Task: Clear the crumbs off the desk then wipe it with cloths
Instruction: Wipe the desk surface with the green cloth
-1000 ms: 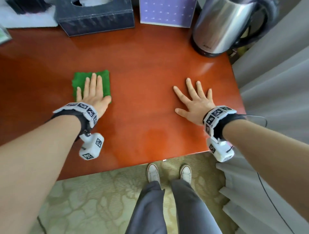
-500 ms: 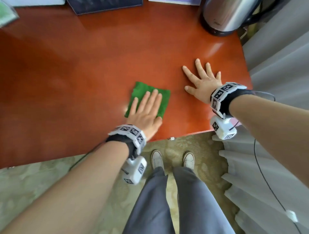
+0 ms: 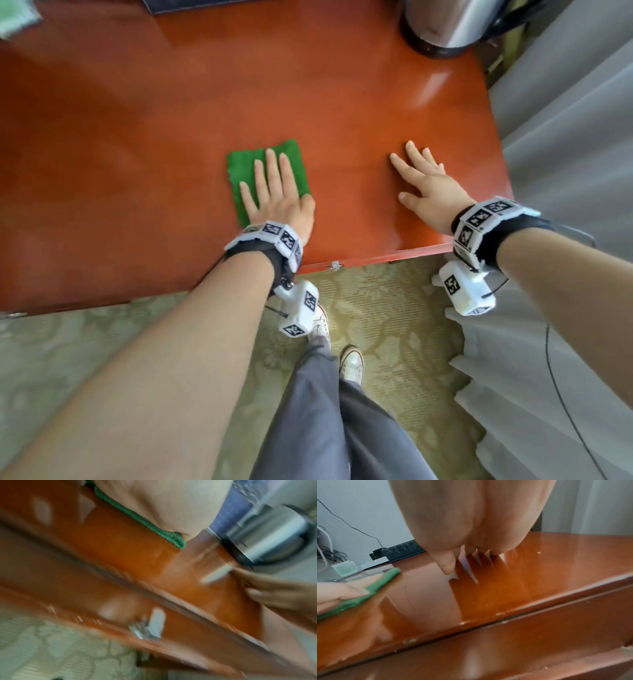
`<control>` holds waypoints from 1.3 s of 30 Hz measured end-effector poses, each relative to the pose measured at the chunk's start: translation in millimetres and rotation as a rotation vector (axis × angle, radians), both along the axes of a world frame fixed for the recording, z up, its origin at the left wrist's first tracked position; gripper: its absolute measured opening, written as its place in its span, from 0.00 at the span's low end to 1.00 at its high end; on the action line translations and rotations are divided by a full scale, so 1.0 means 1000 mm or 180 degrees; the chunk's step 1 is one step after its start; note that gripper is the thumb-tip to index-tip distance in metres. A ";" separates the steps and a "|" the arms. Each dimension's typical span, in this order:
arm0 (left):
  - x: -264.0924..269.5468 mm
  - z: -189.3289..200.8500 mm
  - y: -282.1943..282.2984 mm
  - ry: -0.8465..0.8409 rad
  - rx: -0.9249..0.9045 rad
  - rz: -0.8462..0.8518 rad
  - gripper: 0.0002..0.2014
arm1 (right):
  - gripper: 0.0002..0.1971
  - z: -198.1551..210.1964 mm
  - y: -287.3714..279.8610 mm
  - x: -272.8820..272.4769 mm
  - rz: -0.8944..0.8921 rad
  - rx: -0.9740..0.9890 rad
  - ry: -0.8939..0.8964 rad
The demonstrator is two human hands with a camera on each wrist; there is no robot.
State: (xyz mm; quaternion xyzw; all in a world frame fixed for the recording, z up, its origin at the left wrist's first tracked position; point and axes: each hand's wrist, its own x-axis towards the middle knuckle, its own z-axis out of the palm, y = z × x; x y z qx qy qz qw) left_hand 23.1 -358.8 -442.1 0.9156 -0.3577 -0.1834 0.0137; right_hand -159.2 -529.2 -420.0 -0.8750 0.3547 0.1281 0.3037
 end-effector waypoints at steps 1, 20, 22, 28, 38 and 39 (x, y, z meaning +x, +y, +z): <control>-0.028 -0.001 -0.007 -0.0015 -0.0062 -0.0222 0.37 | 0.35 -0.001 0.002 -0.005 -0.0019 -0.0026 0.0010; 0.024 -0.007 0.137 -0.0227 0.0077 0.0233 0.33 | 0.32 -0.018 0.035 -0.020 0.0068 -0.0828 0.0321; 0.018 -0.010 0.135 -0.0239 0.0014 0.0480 0.33 | 0.32 -0.020 0.036 -0.025 0.0151 -0.0880 0.0313; -0.045 -0.012 0.077 -0.0321 -0.0035 0.0276 0.34 | 0.33 -0.017 0.033 -0.028 0.0257 -0.0843 0.0339; -0.124 -0.011 0.010 -0.0032 -0.0182 -0.0829 0.34 | 0.34 -0.017 0.040 -0.024 0.0240 -0.0996 0.0579; -0.116 -0.011 0.014 -0.0019 -0.0177 -0.0989 0.33 | 0.33 -0.018 0.043 -0.024 0.0201 -0.0994 0.0567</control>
